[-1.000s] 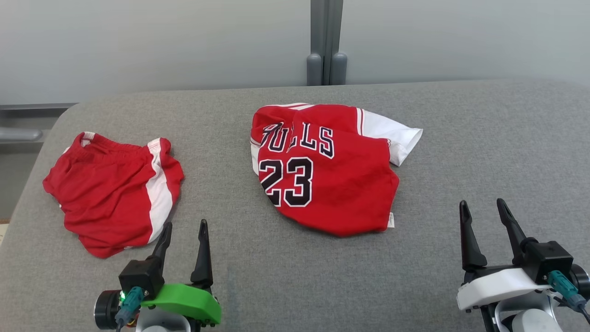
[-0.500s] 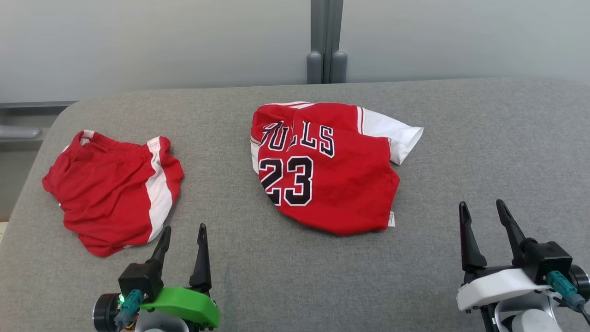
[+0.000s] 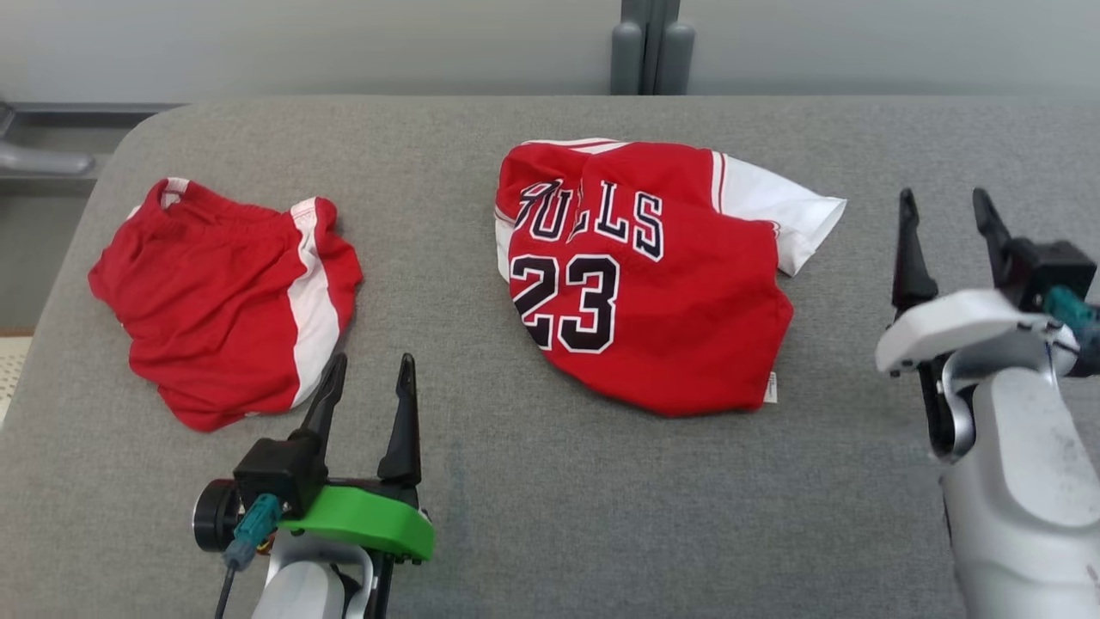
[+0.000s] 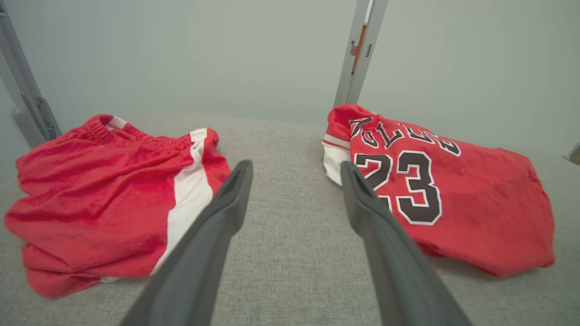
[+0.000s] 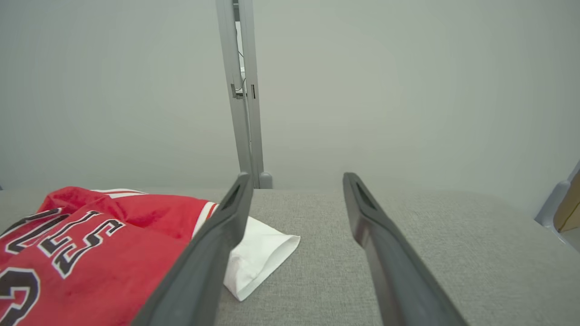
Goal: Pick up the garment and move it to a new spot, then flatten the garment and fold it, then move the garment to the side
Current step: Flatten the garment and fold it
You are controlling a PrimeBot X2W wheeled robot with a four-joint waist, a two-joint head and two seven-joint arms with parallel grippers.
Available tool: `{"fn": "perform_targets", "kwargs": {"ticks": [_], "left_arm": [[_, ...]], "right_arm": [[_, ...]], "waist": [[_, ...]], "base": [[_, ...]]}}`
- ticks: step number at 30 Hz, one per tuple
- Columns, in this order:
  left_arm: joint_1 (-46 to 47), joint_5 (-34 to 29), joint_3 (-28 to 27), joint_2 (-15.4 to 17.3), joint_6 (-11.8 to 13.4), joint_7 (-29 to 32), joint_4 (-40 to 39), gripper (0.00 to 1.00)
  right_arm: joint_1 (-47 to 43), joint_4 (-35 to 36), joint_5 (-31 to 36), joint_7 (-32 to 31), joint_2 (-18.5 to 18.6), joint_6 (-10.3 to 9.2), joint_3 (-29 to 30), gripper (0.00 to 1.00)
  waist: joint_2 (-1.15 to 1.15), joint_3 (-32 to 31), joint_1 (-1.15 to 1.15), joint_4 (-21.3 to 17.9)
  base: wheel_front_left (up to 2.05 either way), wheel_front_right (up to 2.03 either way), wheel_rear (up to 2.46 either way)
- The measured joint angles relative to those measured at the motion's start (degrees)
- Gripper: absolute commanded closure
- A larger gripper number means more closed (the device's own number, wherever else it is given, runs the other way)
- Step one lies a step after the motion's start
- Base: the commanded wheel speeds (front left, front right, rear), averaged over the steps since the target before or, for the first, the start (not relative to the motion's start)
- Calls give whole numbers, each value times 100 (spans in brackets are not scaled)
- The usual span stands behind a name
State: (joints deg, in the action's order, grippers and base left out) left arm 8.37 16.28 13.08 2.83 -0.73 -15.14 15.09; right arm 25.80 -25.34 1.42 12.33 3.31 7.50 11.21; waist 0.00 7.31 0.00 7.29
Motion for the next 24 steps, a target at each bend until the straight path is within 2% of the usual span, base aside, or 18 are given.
{"fn": "perform_targets", "kwargs": {"ticks": [6, 10, 15, 19, 20, 21, 22, 23, 24], "left_arm": [[191, 134, 208, 1, 49, 0, -208, 0], [277, 203, 320, 2, 102, 0, -328, 0], [318, 335, 380, 2, 156, 0, -404, 0], [319, 364, 405, 2, 183, 0, -467, 0], [319, 370, 409, 2, 183, 0, -471, 0], [319, 370, 407, 2, 185, 0, -475, 0], [318, 370, 404, 2, 185, 0, -477, 0], [315, 366, 403, 2, 185, 0, -477, 0], [314, 364, 402, 2, 191, 0, -476, 0]], "right_arm": [[1105, -1094, 142, -803, 364, 0, 234, 0], [1502, -1856, 171, -1240, 591, 0, 247, 0], [1778, -2662, 68, -1720, 667, 0, 283, 0], [1914, -3062, 18, -1866, 698, -2, 325, 0], [1964, -3142, 10, -1896, 706, -2, 332, 7], [1998, -3200, -20, -1918, 713, -2, 346, 58], [2034, -3268, -52, -1931, 712, -4, 370, 69], [2053, -3323, -62, -1930, 713, -3, 375, 96], [2065, -3350, -60, -1893, 711, -3, 367, 100]], "waist": [[0, 377, 0, 332], [0, 632, 0, 588], [0, 889, 0, 898], [0, 1019, 0, 1107], [0, 1038, 0, 1149], [0, 1049, 0, 1177], [0, 1056, 0, 1203], [0, 1051, 0, 1216], [0, 1042, 0, 1219]], "base": [[0, 0, 0], [0, 0, 0], [0, 0, 0], [0, 0, 0], [0, 0, 0], [0, 0, 0], [0, 0, 0], [0, 0, 0], [0, 0, 0]]}}
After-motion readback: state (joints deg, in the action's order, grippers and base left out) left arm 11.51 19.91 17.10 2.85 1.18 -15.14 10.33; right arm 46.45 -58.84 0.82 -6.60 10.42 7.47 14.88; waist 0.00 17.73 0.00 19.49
